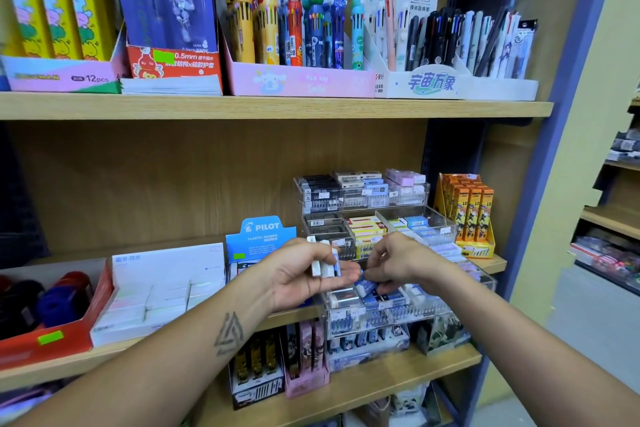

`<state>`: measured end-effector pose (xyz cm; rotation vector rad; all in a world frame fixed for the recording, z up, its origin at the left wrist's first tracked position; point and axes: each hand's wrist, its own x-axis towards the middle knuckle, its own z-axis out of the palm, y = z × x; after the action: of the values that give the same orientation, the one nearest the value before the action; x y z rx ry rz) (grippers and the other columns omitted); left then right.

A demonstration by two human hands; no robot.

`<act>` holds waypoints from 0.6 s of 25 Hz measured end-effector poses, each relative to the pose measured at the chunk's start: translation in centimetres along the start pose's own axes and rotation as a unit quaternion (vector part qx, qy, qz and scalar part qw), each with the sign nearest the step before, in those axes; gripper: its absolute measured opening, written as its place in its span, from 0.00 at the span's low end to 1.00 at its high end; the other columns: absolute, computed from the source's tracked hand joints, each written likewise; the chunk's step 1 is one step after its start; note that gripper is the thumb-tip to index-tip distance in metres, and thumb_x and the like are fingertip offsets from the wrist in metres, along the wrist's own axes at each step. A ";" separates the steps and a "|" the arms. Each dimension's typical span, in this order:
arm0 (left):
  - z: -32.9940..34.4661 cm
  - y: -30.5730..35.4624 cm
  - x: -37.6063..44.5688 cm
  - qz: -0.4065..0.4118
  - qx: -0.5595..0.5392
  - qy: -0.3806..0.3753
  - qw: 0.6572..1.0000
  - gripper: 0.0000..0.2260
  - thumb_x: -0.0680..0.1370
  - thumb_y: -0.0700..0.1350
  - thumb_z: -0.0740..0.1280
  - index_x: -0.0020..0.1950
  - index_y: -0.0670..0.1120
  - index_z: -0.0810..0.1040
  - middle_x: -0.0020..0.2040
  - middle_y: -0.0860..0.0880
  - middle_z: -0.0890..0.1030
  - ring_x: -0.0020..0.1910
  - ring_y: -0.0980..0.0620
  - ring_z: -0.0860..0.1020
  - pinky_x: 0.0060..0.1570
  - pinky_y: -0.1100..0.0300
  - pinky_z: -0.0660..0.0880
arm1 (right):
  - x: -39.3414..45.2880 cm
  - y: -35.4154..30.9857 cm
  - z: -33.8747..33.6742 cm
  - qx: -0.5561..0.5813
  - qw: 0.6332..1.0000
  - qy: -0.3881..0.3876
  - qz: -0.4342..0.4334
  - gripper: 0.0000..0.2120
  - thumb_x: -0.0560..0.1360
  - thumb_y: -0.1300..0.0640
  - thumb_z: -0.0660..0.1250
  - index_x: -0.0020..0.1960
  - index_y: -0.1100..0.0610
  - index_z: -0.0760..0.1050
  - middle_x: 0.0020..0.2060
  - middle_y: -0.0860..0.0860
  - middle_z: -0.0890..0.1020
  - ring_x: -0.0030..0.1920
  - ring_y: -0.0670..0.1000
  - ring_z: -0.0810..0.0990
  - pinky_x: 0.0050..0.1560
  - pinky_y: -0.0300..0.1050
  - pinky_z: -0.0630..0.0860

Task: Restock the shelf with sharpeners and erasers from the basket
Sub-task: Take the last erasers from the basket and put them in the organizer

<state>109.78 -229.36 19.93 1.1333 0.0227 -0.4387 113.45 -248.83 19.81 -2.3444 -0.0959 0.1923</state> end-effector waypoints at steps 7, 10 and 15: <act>-0.4 -0.1 0.1 -0.009 -0.017 -0.003 1.000 0.18 0.75 0.25 0.58 0.66 0.29 0.68 0.61 0.27 0.75 0.55 0.29 0.80 0.41 0.46 0.83 | -0.1 -0.3 0.1 -0.119 0.993 0.001 -0.024 0.08 0.73 0.58 0.75 0.43 0.63 0.82 0.38 0.57 0.86 0.38 0.54 0.87 0.45 0.48 0.84; -0.8 -0.2 0.4 -0.005 -0.019 0.021 1.000 0.20 0.73 0.24 0.61 0.65 0.29 0.70 0.66 0.31 0.70 0.62 0.30 0.77 0.36 0.51 0.83 | -0.2 -0.1 -0.1 -0.179 0.982 -0.021 -0.052 0.09 0.68 0.60 0.78 0.47 0.60 0.82 0.41 0.54 0.85 0.43 0.53 0.86 0.45 0.46 0.83; -0.3 0.1 -0.1 0.006 0.020 0.016 1.000 0.12 0.74 0.23 0.60 0.54 0.34 0.70 0.53 0.29 0.75 0.48 0.30 0.83 0.38 0.46 0.83 | 0.1 0.3 1.0 -0.198 0.974 0.049 -0.097 0.06 0.69 0.57 0.78 0.42 0.56 0.83 0.40 0.52 0.85 0.41 0.51 0.84 0.42 0.42 0.80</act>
<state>109.76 -229.03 19.94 1.1784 0.0358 -0.4121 113.40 -248.35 18.85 -2.7162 -0.3393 -0.0461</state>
